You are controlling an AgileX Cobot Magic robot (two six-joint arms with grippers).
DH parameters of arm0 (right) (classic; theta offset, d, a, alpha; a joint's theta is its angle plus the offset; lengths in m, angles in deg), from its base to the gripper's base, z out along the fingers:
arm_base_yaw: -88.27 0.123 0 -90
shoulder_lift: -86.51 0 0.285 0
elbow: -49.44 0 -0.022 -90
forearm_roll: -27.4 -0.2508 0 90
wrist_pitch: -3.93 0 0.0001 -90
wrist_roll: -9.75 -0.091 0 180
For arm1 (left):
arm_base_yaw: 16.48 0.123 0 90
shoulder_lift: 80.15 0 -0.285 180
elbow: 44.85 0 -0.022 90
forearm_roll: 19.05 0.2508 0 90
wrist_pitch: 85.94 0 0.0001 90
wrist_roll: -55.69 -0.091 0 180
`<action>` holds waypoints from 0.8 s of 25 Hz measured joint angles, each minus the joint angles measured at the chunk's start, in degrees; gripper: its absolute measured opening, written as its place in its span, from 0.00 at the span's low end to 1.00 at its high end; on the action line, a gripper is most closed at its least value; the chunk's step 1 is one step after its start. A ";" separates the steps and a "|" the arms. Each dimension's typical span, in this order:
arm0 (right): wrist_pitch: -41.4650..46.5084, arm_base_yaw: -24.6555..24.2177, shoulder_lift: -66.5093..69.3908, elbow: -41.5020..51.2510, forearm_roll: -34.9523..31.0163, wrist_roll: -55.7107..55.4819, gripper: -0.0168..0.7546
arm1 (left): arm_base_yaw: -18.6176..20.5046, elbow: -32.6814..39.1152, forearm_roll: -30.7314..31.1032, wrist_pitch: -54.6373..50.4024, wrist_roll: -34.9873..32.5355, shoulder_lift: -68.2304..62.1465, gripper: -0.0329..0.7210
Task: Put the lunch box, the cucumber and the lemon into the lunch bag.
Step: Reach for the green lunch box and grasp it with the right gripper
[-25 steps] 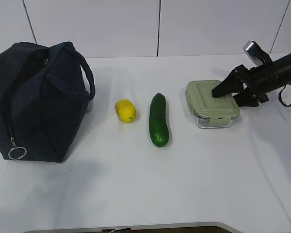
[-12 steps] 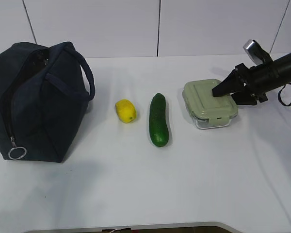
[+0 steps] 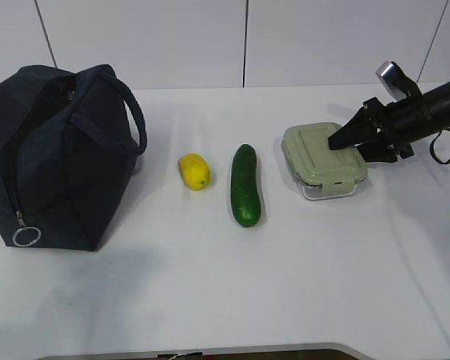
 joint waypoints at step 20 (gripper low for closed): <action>0.54 0.00 0.00 -0.05 -0.30 -0.34 0.56 | 0.00 0.00 0.00 0.00 0.00 0.00 0.34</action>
